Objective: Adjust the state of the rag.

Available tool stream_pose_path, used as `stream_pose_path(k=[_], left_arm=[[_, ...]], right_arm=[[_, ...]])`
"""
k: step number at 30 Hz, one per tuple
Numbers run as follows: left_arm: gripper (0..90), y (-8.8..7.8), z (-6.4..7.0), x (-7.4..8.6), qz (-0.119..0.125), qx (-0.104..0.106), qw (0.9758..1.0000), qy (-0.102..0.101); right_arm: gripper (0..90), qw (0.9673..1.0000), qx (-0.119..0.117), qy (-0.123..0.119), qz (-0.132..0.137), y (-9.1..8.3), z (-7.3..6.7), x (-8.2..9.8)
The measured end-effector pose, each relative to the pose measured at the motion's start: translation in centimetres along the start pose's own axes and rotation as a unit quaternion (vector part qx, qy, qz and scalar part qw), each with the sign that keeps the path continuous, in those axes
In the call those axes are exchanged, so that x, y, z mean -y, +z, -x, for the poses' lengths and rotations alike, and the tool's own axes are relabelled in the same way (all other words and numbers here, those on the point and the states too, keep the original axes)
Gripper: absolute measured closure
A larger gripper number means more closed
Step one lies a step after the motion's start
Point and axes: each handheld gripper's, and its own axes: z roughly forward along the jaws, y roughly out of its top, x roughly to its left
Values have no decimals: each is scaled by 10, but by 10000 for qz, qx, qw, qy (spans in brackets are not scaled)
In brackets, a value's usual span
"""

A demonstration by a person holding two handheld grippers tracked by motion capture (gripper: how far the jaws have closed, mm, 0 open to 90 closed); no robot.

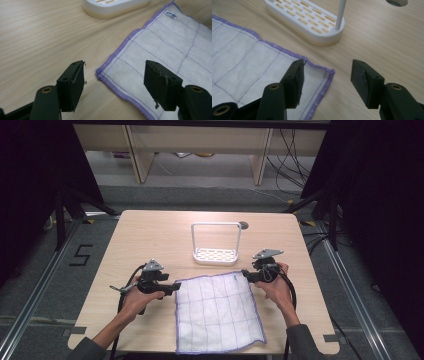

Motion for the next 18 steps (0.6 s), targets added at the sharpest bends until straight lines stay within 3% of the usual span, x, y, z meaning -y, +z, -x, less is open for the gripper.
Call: stream_pose_path(k=[7, 8, 10, 14, 15, 17, 18], left_arm=[[301, 6, -3, -9, -51, -12, 10000, 50], [299, 6, -4, -10, -76, -6, 10000, 39], [298, 12, -5, -11, -166, 36, 9998, 53], [300, 19, -1, -9, -336, 14, 9993, 149], [304, 21, 0, -8, -349, -33, 9991, 236], [312, 22, 2, -8, -394, -105, 9986, 350], [315, 21, 2, -8, -426, -73, 9982, 413]], right_arm=[[447, 10000, 16, -19, -34, 8, 8, -6], [450, 9999, -11, 144, 62, 11, 8, -6], [450, 10000, -23, 32, -46, 13, 10, -6], [455, 10000, -21, 34, 41, 19, 8, -5], [454, 9998, -95, -44, -162, 20, 6, -6], [451, 9999, -77, -31, -93, 23, 5, -5], [445, 9994, -113, 5, -334, 24, 1, -5]])
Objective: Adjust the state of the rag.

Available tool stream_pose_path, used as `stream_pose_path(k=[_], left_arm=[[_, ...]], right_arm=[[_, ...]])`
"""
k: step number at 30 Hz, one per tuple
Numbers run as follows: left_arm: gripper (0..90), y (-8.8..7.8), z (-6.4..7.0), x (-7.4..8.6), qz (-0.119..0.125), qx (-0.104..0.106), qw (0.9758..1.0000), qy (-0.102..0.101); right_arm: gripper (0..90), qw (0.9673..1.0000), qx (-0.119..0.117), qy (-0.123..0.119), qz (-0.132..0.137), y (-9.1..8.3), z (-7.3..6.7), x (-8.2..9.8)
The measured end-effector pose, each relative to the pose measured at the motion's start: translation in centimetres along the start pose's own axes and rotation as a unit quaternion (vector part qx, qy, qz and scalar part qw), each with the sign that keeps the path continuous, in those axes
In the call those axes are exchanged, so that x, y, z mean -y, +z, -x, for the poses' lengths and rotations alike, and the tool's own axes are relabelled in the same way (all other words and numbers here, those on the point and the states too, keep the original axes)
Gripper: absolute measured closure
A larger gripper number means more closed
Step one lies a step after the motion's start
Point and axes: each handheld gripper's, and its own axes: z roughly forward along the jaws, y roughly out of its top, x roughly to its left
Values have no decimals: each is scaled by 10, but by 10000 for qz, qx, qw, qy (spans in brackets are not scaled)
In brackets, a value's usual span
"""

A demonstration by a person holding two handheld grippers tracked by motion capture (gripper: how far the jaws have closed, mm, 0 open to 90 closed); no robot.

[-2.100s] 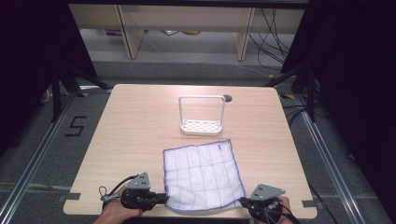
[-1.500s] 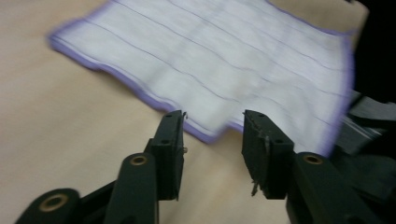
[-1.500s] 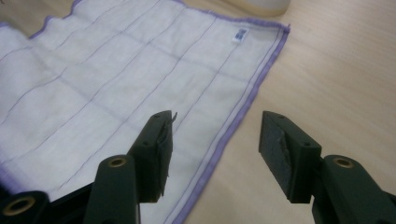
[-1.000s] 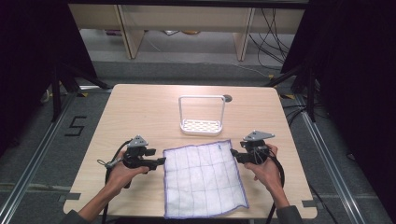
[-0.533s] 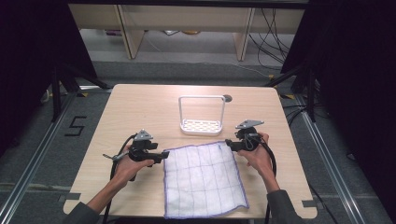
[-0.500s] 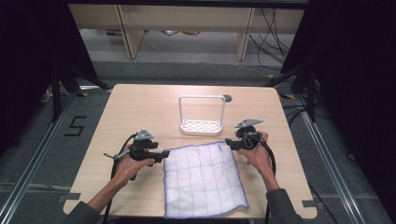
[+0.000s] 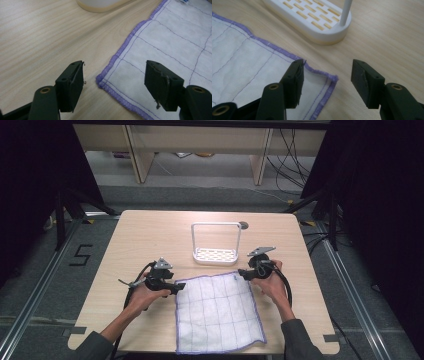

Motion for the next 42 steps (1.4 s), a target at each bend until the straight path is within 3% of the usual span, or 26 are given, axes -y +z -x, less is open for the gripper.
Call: stream_pose_path(k=[5, 9, 12, 15, 17, 20, 22, 23, 24, 26, 27, 28, 29, 32, 37, 39, 40, 42], left_arm=[[329, 2, 2, 0, -6, -9, 10000, 23], [354, 7, 2, 1, -42, -142, 9998, 156], [408, 11, 3, 2, -117, -134, 9996, 206], [516, 12, 7, 3, -89, -75, 9986, 508], [573, 12, 9, 3, -68, -23, 9983, 586], [639, 12, 10, 4, -36, 65, 9981, 609], [729, 13, 10, 4, -24, 147, 9983, 557], [729, 13, 10, 4, -16, 186, 9983, 547], [796, 13, 10, 5, 2, 267, 9984, 505], [819, 13, 11, 5, 9, 278, 9983, 507], [819, 13, 11, 5, 13, 287, 9981, 547], [834, 13, 11, 5, 39, 275, 9977, 619], [838, 13, 11, 5, 39, 275, 9977, 619], [847, 13, 10, 4, 54, 272, 9975, 657], [858, 10, 5, 2, 128, 164, 9975, 668], [860, 9, 5, 1, 161, 153, 9976, 653], [861, 8, 4, -1, 153, 166, 9974, 680], [862, 7, 4, -4, 222, 137, 9974, 666]], right_arm=[[452, 10000, -7, 15, -84, 5, -4, 0], [443, 9999, 10, -46, -161, 10, -7, 1], [444, 9998, 93, -67, -165, 13, -6, 2], [447, 9997, 82, -73, -204, 14, -5, 3], [447, 9997, 95, -45, -209, 14, -4, 3], [448, 9998, 117, 70, -115, 15, -5, 4], [460, 9997, 127, 3, -212, 16, -4, 4], [460, 9997, 127, 3, -212, 16, -4, 4], [495, 9997, 59, 51, -244, 17, -4, 5], [532, 9995, -6, 190, -256, 17, -6, 5], [577, 9999, 27, 37, -122, 18, -4, 6], [682, 9998, 47, -58, -202, 15, -4, 5], [682, 9998, 47, -58, -202, 15, -4, 5], [838, 9998, -63, -16, -177, 14, -5, 7], [862, 10000, 49, -43, 9, 7, -7, 3], [862, 10000, 28, -62, -62, 2, -7, 1], [862, 9999, 39, -101, 133, -3, -8, -1], [862, 9998, 52, -131, 165, -4, -8, -2]])
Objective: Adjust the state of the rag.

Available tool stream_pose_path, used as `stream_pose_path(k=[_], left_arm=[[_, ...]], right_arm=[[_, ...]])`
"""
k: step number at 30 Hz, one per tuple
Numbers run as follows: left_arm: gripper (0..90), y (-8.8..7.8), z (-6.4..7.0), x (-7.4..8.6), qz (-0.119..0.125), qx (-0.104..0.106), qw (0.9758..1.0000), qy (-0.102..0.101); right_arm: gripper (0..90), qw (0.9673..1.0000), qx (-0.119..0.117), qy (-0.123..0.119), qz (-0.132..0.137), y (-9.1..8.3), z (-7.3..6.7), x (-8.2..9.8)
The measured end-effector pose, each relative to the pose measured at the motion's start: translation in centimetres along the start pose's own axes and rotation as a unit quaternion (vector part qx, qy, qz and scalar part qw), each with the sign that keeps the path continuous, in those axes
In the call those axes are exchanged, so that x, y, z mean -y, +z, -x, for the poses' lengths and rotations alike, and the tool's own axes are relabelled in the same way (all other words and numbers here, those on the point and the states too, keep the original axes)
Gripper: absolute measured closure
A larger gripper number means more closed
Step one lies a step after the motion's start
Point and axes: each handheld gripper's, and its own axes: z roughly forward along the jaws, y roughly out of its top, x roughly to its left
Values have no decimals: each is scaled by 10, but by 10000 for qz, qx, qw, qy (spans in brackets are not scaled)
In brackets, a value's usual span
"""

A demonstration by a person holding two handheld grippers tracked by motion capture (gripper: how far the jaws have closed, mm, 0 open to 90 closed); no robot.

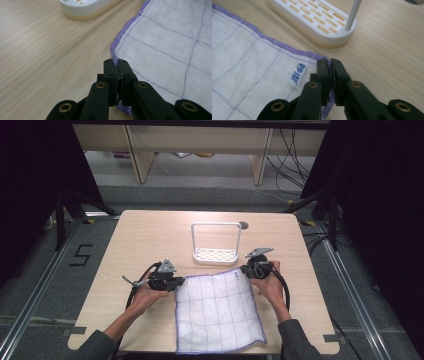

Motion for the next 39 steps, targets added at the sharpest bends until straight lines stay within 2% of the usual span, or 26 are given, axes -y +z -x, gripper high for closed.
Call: stream_pose_path(k=[1, 2, 3, 4, 7, 9, 10, 11, 12, 16, 17, 18, 20, 21, 22, 24, 26, 27, 28, 30, 32, 33, 34, 35, 36, 39], left_arm=[[862, -1, -1, -2, 27, -3, 10000, 6], [862, -3, -2, -5, 97, -28, 9999, 3], [862, -5, -3, -8, 117, -55, 9999, 30], [862, -7, -4, -11, 203, -46, 9998, 30], [862, -15, -8, -21, 382, -78, 9992, -5], [863, -19, -12, -28, 515, -93, 9986, -50], [862, -20, -12, -29, 608, -75, 9980, -139], [862, -22, -14, -29, 579, -68, 9983, -78], [862, -23, -13, -29, 661, -50, 9977, -165], [862, -32, -9, -25, 635, 1, 9980, -50], [862, -35, -5, -22, 727, 60, 9973, -116], [862, -39, -2, -19, 716, 117, 9973, -81], [862, -49, 7, -13, 747, 246, 9969, -37], [861, -56, 15, -9, 771, 323, 9965, 53], [861, -56, 15, -9, 771, 323, 9965, 53], [861, -63, 27, -3, 770, 371, 9962, 179], [861, -70, 41, 4, 668, 472, 9961, 334], [861, -70, 41, 4, 668, 472, 9961, 334], [861, -71, 48, 8, 694, 542, 9955, 361], [861, -73, 60, 15, 735, 629, 9946, 387], [860, -75, 70, 21, 679, 700, 9940, 487], [860, -76, 72, 23, 587, 707, 9942, 561], [860, -76, 79, 29, 608, 785, 9936, 530], [860, -76, 81, 33, 585, 820, 9932, 585], [859, -77, 83, 35, 514, 856, 9932, 605], [858, -75, 86, 42, 476, 801, 9933, 677]], right_arm=[[862, 9999, 8, -119, 37, -4, 2, -2], [862, 9999, 38, -23, 112, -5, 0, -3], [863, 9998, 31, -159, 125, -9, 1, -4], [864, 10000, -24, -33, 80, -12, -1, -6], [866, 9998, 33, -124, 140, -19, -1, -9], [867, 9996, -8, -32, 272, -29, -1, -13], [867, 9994, -2, -71, 338, -33, 0, -15], [867, 9991, -7, -78, 420, -36, 0, -16], [867, 9983, 4, -191, 553, -39, 0, -17], [867, 9980, -40, -281, 559, -54, -8, -12], [867, 9978, -36, -309, 582, -58, -10, -9], [867, 9974, -79, -383, 602, -62, -12, -6], [867, 9971, -156, -337, 668, -73, -17, 3], [867, 9965, -198, -430, 692, -80, -20, 10], [867, 9967, -221, -416, 656, -82, -22, 14], [867, 9964, -279, -439, 672, -85, -25, 18], [867, 9961, -356, -505, 630, -91, -36, 36], [867, 9961, -356, -505, 630, -91, -36, 36], [866, 9963, -398, -454, 613, -93, -38, 40], [866, 9955, -467, -521, 640, -98, -44, 50], [866, 9954, -460, -527, 649, -107, -50, 63], [866, 9954, -460, -527, 649, -107, -50, 63], [866, 9960, -486, -450, 592, -111, -54, 71], [865, 9955, -472, -524, 632, -111, -55, 74], [862, 9960, -542, -454, 551, -113, -58, 80], [862, 9959, -620, -456, 471, -112, -61, 88]])
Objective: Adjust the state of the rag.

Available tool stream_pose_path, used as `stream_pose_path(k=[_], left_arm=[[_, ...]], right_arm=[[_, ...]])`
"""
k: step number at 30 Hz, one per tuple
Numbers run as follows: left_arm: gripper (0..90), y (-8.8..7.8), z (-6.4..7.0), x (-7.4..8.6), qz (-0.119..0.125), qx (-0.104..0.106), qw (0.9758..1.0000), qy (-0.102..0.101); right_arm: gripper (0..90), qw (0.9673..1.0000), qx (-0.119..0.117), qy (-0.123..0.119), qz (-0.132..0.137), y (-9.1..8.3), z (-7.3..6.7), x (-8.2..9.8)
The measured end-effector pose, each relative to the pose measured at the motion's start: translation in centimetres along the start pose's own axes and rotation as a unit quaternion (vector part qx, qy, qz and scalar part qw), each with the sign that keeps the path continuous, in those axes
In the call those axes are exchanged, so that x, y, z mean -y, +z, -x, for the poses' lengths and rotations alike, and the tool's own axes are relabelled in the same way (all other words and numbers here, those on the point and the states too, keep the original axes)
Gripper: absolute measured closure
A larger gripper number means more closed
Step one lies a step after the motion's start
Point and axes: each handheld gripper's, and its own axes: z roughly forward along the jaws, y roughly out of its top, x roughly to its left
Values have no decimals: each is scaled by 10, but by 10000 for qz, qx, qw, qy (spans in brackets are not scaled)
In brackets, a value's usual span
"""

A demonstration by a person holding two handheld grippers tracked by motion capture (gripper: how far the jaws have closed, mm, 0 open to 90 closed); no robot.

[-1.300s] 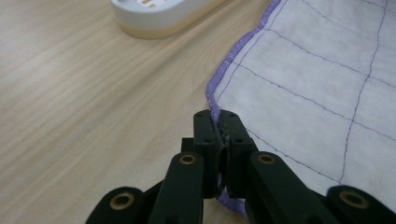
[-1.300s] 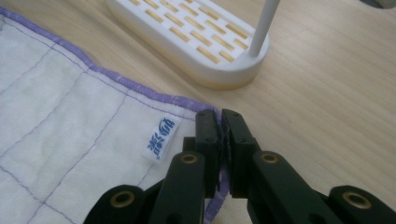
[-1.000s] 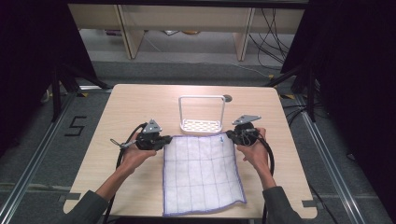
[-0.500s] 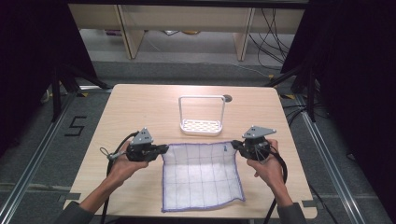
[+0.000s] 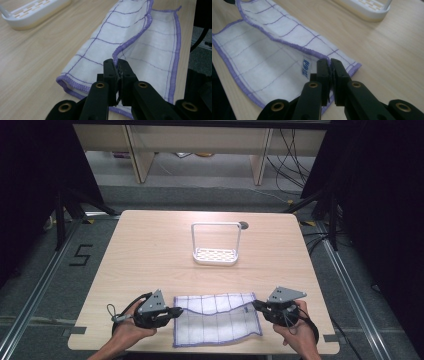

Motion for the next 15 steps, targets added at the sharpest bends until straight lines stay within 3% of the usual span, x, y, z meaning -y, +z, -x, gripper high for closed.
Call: stream_pose_path(k=[3, 4, 7, 8, 9, 10, 11, 12, 13, 15], left_arm=[[858, 4, 10, 9, -136, 165, 9998, -44], [858, 5, 13, 12, -159, 154, 9997, 73], [858, 7, 19, 15, -235, 183, 9995, 112], [858, 8, 21, 16, -242, 233, 9994, 114], [858, 8, 23, 17, -275, 282, 9992, 98], [857, 8, 23, 18, -307, 219, 9990, 221], [857, 8, 25, 19, -305, 248, 9991, 129], [858, 8, 26, 20, -304, 257, 9990, 224], [857, 7, 29, 21, -321, 247, 9991, 135], [857, 4, 32, 22, -272, 262, 9989, 288]], right_arm=[[861, 9998, -83, -2, -177, 2, -5, 13], [861, 9998, -75, -83, -172, 2, -5, 15], [861, 9997, -102, -59, -222, -1, -9, 19], [860, 9997, -74, -152, -156, -1, -9, 20], [859, 9996, -103, -26, -248, -3, -11, 21], [859, 9994, -58, -204, -270, -3, -13, 25], [859, 9994, -58, -204, -270, -3, -13, 25], [859, 9993, -88, -164, -314, -3, -15, 26], [859, 9992, -73, -241, -318, -3, -16, 28], [859, 9991, -82, -231, -340, -5, -19, 31]])
